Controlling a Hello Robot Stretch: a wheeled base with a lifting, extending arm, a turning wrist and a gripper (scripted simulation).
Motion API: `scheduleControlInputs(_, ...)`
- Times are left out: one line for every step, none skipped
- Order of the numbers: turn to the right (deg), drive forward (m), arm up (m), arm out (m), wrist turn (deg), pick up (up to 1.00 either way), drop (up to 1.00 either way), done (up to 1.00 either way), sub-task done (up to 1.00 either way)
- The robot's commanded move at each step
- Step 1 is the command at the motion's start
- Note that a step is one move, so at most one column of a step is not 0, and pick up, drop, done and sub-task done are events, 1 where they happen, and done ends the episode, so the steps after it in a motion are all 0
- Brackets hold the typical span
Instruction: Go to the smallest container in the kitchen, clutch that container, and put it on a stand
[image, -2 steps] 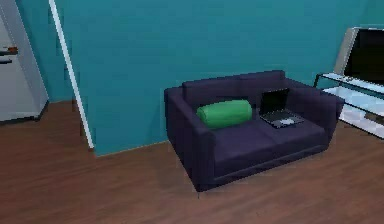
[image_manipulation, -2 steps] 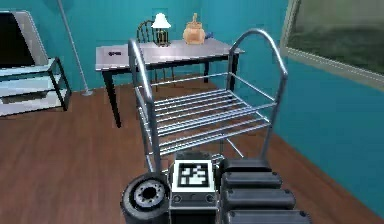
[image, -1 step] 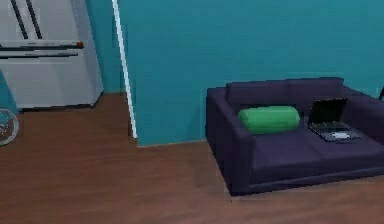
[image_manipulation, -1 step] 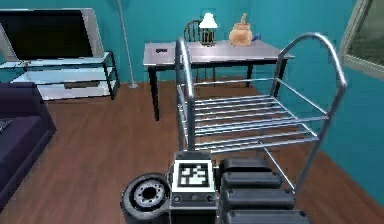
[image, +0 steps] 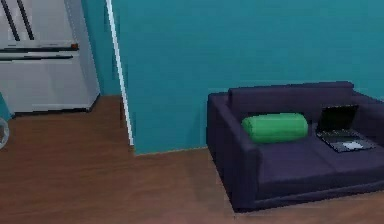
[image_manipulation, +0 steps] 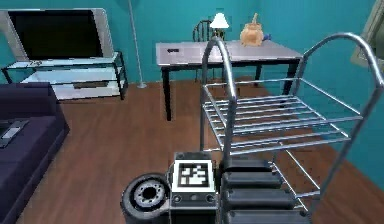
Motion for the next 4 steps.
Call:
scheduleControlInputs(30.0, 0.0, 0.0, 0.0, 0.0, 0.0, 0.0, 0.0, 0.0)
scheduleControlInputs(0.0, 0.3, 0.0, 0.0, 0.0, 0.0, 0.0, 0.0, 0.0)
scheduleControlInputs(36.0, 0.0, 0.0, 0.0, 0.0, 0.0, 0.0, 0.0, 0.0)
scheduleControlInputs(0.0, 1.0, 0.0, 0.0, 0.0, 0.0, 0.0, 0.0, 0.0)
